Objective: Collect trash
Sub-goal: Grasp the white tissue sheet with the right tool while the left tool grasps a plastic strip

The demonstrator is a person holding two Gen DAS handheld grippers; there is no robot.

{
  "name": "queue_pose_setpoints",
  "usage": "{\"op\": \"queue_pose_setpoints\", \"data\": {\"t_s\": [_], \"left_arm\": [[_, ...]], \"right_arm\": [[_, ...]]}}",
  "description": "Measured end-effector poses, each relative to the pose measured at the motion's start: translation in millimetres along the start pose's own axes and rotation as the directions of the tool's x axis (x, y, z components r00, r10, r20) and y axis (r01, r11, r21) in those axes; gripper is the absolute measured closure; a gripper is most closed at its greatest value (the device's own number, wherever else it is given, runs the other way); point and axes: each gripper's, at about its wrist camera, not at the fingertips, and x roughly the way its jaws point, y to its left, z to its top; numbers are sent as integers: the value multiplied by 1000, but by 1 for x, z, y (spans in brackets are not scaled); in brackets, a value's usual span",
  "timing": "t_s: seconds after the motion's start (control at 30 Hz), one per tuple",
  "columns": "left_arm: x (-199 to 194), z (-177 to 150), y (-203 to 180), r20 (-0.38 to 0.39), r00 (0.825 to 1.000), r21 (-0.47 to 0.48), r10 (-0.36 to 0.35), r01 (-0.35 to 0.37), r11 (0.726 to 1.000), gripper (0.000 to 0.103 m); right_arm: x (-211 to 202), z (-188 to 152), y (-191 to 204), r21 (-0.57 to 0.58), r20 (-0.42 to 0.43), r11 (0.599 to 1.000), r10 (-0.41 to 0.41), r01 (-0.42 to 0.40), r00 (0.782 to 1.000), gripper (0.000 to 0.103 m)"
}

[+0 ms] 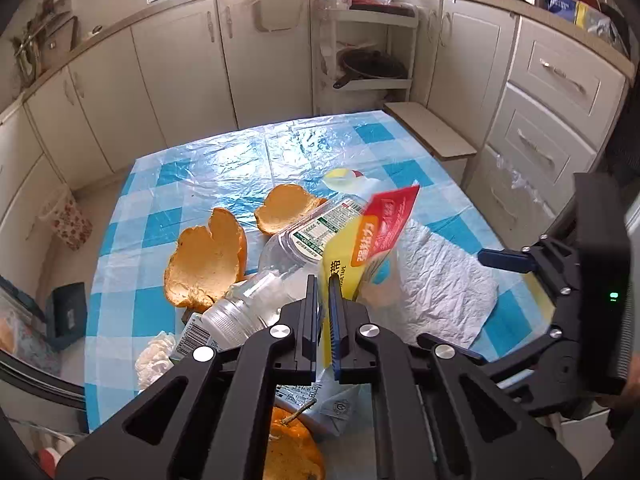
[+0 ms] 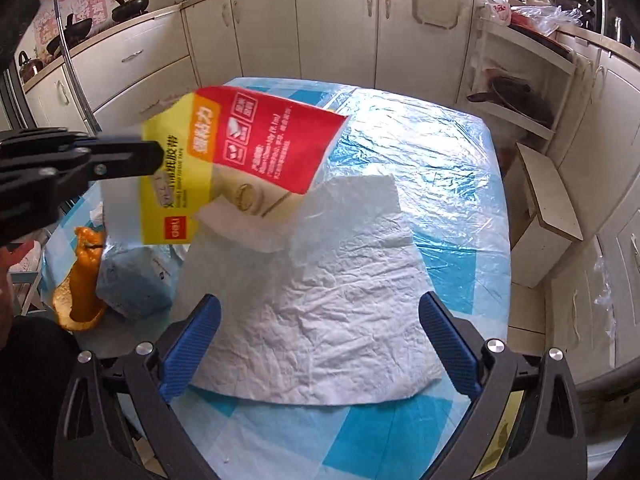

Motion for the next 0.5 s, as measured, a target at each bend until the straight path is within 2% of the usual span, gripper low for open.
{"op": "queue_pose_setpoints", "data": {"t_s": [0.1, 0.2, 0.3, 0.5], "left_arm": [[-12, 1, 13, 37, 998, -66, -47, 50, 997, 99], [-20, 2, 22, 61, 991, -92, -116, 121, 988, 99], [-21, 0, 30, 65, 989, -102, -130, 136, 985, 99], [-19, -5, 42, 52, 989, -127, -137, 143, 981, 99]], "right_arm": [[10, 5, -4, 0, -19, 1000, -2, 2, 1000, 8], [13, 9, -7, 30, -24, 999, 41, -40, 999, 8], [16, 16, -5, 34, -22, 997, 75, -74, 997, 8], [42, 20, 5, 21, -92, 997, 82, -81, 992, 9]]}}
